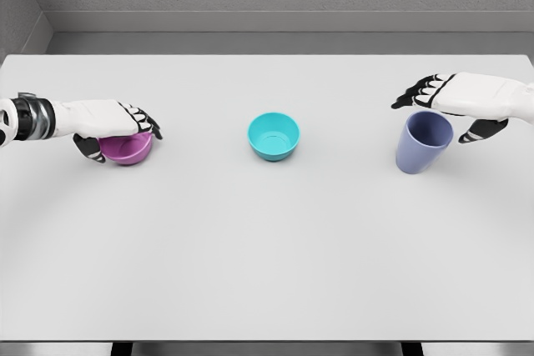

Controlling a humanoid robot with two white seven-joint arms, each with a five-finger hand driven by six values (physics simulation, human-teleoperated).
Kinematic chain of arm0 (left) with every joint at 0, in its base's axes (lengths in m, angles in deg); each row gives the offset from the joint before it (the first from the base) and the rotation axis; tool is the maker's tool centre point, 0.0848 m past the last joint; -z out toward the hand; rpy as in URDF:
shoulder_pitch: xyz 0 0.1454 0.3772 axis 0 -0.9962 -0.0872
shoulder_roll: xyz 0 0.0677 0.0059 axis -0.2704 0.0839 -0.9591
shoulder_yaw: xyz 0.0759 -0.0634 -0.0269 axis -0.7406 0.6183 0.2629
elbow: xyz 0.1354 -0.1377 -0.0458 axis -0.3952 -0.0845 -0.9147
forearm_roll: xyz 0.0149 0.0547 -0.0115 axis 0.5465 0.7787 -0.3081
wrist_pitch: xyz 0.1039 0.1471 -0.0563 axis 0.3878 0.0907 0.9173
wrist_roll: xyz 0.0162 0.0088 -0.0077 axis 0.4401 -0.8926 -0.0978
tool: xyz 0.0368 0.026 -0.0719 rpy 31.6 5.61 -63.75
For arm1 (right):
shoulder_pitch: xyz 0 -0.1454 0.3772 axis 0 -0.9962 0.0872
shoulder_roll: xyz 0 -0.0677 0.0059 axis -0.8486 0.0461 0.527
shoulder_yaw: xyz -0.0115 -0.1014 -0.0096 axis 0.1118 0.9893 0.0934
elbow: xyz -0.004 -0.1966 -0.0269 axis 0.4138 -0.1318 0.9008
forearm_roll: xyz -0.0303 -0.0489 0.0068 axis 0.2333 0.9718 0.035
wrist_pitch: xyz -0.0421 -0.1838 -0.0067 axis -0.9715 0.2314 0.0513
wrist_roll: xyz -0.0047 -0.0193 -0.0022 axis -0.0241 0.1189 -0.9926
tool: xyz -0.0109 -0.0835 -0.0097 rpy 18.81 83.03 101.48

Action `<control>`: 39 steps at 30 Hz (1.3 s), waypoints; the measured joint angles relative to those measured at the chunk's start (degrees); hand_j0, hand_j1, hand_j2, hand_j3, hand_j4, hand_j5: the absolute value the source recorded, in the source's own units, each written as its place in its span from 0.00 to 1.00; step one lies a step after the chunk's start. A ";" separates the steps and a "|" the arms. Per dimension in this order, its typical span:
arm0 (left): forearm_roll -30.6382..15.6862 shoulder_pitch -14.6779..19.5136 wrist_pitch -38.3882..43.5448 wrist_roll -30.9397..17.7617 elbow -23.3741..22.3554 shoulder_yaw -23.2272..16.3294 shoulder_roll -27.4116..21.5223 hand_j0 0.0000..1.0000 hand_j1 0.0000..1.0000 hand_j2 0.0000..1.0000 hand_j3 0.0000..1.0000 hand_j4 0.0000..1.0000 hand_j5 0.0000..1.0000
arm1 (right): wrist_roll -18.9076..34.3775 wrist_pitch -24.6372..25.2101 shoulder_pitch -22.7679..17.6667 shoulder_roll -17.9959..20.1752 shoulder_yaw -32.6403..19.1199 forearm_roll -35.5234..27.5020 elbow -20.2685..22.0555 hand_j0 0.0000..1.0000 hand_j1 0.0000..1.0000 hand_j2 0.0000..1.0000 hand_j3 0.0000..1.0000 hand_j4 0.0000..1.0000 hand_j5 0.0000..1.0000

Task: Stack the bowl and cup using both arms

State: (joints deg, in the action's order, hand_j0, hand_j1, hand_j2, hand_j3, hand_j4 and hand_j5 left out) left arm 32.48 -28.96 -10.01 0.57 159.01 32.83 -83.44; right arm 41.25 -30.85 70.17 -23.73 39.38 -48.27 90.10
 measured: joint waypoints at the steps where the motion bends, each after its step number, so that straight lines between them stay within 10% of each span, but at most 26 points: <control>1: -0.01 0.00 0.00 -0.01 0.00 0.00 0.00 0.63 0.63 0.63 0.63 0.63 0.63 | 0.00 0.00 0.00 0.00 0.00 0.00 -0.01 1.00 1.00 1.00 1.00 1.00 1.00; 14: -0.17 3.08 -0.04 0.00 0.58 0.00 1.38 0.64 0.64 0.64 0.64 0.64 0.64 | 0.00 0.01 0.44 0.37 -0.05 -0.02 -0.04 1.00 1.00 1.00 1.00 1.00 1.00; 39: -0.06 12.30 -0.07 -0.05 3.45 -0.53 18.86 0.64 0.64 0.64 0.64 0.64 0.64 | 0.00 0.00 0.53 0.64 -1.43 -0.21 -1.89 1.00 1.00 1.00 1.00 1.00 1.00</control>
State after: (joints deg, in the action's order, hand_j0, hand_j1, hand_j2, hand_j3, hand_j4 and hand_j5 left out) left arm 32.42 -16.66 -10.08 0.52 162.47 32.30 -64.58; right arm 41.25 -30.85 70.70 -23.09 37.95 -48.48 88.21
